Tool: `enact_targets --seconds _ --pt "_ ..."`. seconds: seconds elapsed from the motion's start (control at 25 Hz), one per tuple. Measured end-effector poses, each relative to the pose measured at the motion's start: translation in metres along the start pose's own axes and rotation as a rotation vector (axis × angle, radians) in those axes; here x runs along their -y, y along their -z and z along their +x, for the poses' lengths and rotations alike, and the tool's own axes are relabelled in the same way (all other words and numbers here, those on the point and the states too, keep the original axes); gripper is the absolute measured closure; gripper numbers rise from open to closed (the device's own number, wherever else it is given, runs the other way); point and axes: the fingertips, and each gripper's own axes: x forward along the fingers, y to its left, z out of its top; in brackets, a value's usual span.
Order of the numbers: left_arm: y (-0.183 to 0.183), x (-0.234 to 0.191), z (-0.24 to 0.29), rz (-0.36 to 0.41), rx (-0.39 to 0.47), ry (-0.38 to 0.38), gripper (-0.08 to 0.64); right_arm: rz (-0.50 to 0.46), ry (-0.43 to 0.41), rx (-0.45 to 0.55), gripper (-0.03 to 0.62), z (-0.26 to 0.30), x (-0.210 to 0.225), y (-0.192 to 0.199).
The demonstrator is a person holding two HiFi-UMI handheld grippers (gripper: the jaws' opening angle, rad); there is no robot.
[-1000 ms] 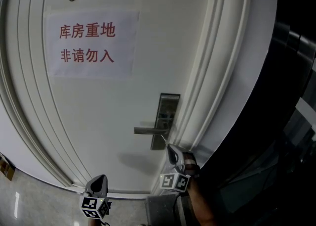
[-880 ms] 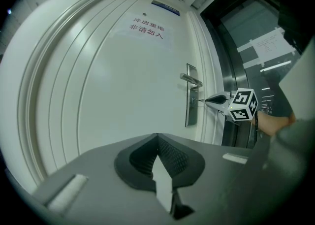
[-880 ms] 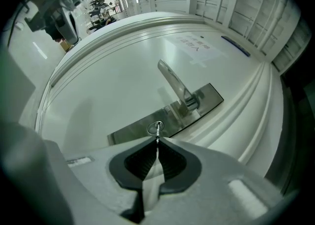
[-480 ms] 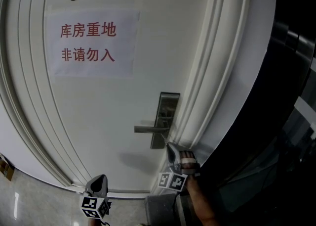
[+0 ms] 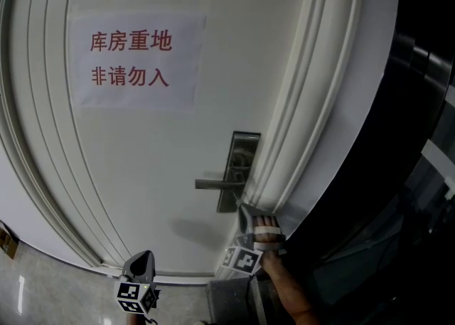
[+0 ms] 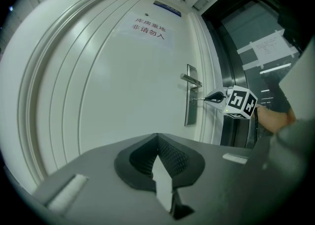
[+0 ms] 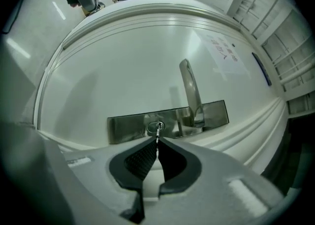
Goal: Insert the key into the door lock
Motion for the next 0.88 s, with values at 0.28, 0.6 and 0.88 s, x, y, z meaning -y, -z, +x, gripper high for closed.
enact_targets --seconds 0.28,0.6,0.88 --pt "0.001 -0.004 -0.003 -0.009 0.004 0.003 0.557 -0.033 -0.011 -0.043 0.581 0.0 0.001 -0.003" --pt "0.002 -0.009 -0.005 -0.02 0.014 0.005 0.557 -0.034 -0.031 -0.107 0.581 0.0 0.001 -0.007" --pt "0.003 -0.018 -0.009 -0.03 0.015 0.001 0.557 -0.013 -0.027 -0.115 0.581 -0.001 0.004 -0.012"
